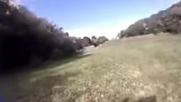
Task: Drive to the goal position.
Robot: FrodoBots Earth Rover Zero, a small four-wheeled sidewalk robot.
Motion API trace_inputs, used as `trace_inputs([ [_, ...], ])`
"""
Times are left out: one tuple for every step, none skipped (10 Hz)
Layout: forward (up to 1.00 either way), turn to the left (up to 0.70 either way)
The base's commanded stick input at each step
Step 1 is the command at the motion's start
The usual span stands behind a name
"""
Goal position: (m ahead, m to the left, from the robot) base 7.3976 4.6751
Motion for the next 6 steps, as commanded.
trace_inputs([
  [0.7,-0.13],
  [0.7,0.0],
  [0.7,0.0],
  [0.7,0.0],
  [0.7,0.0],
  [0.7,0.0],
])
